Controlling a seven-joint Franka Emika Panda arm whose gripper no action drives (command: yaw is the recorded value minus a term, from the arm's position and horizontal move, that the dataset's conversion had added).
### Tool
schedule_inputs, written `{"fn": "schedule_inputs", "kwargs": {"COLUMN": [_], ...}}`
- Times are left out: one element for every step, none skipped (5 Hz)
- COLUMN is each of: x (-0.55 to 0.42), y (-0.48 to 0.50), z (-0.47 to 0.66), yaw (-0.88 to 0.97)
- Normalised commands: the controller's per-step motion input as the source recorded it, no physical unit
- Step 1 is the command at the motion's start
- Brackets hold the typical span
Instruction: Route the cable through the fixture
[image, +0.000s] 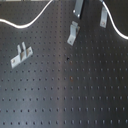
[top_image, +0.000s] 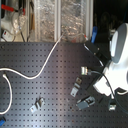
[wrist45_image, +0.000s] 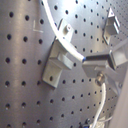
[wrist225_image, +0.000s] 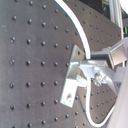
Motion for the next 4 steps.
{"fn": "schedule_inputs", "kwargs": {"x": [-0.287,-0.147,-0.095,0.091], "y": [0.032,0.086,0.103,0.127], "z": [0.12,0.27,0.25,0.25], "yaw": [0.0,0.0,-0.03,-0.1]}}
